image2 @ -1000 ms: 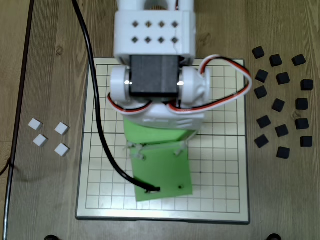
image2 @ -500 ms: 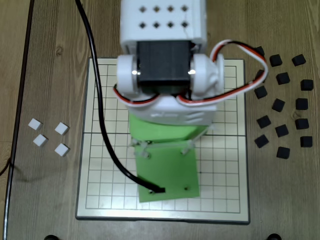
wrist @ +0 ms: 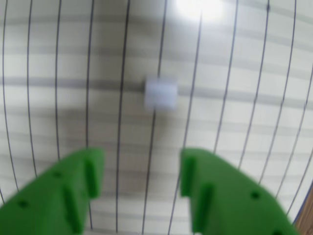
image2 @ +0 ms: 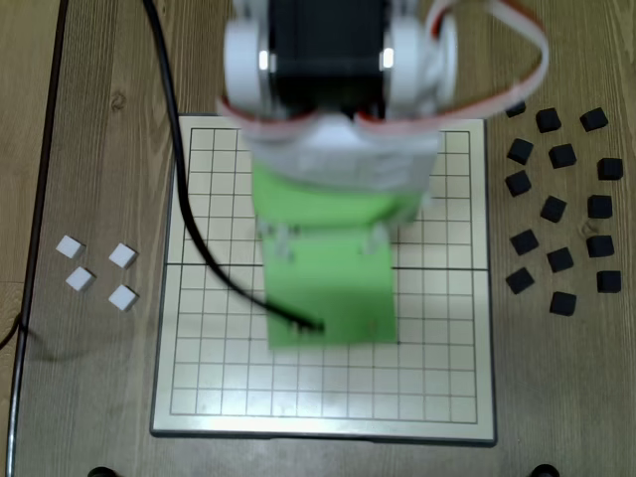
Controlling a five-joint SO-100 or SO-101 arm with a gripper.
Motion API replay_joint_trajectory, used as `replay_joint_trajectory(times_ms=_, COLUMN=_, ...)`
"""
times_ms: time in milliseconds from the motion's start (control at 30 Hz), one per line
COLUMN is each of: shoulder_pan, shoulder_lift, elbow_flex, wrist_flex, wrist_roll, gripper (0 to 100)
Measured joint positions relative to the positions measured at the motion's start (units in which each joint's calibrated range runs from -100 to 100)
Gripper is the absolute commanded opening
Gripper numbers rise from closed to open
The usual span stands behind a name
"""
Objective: Grasp a White stone and put it on the board on position (0,0).
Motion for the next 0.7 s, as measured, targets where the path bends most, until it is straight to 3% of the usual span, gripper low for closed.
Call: replay_joint_trajectory(times_ms=700, shoulder_pan=-0.2, shoulder_lift=-68.2, elbow_flex=71.1, wrist_flex=-10.6, wrist_roll=-4.2, gripper=6)
